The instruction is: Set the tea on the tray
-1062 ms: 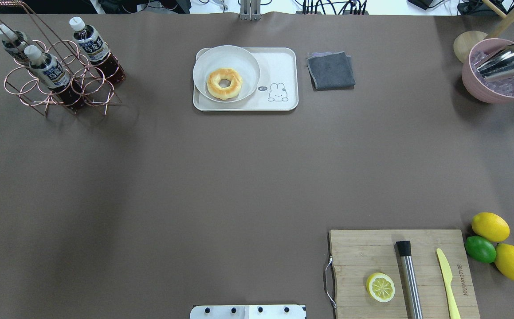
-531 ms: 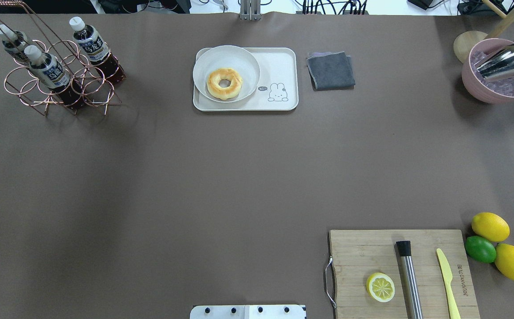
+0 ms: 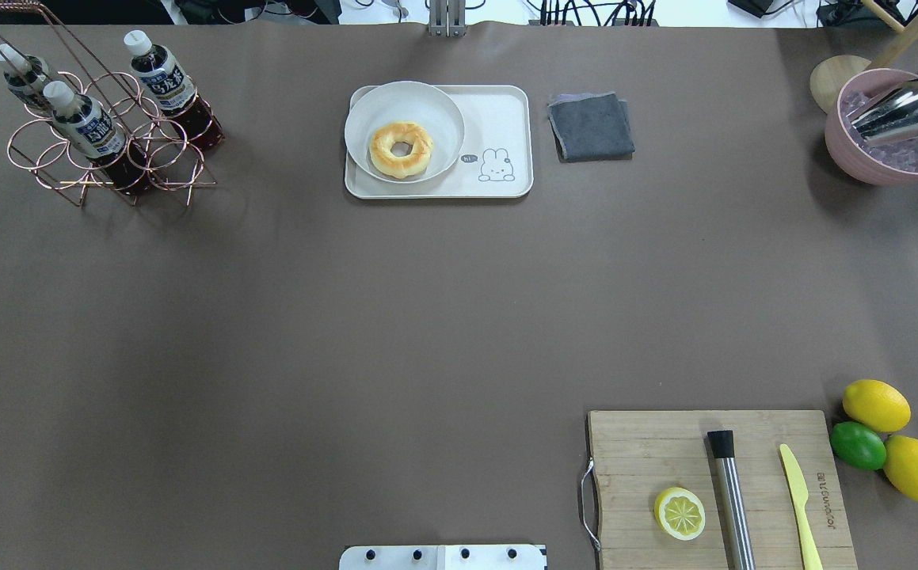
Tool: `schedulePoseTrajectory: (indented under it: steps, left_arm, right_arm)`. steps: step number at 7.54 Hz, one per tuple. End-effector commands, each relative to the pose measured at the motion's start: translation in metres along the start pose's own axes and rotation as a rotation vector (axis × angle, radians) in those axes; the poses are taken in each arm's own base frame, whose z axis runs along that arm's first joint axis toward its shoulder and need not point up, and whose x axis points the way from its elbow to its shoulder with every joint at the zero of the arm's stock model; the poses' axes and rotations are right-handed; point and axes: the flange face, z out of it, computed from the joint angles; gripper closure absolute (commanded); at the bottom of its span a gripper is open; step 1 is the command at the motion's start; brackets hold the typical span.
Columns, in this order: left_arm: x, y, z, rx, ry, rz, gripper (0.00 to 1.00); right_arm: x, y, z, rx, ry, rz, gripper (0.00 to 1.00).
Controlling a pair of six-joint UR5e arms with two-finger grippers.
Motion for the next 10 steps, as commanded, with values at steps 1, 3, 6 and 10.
schedulePoseTrajectory:
  steps: [1, 3, 6, 10]
  left_arm:
    - [0.038, -0.021, -0.014, 0.15, 0.047, -0.024, 0.33]
    - [0.047, -0.018, -0.009, 0.174, 0.164, -0.006, 0.02]
    - [0.096, -0.02, 0.018, 0.189, 0.243, -0.238, 0.02]
    - [0.152, -0.049, 0.044, 0.249, 0.142, -0.364, 0.02]
  right_arm:
    - [-0.001, -0.001, -0.001, 0.002, 0.001, -0.002, 0.0]
    - [0.001, -0.002, 0.001, -0.002, 0.005, 0.0, 0.0]
    - [0.004, 0.0, 0.003, -0.007, 0.006, 0.005, 0.0]
    - [0.006, 0.003, 0.004, -0.008, 0.006, 0.01, 0.0]
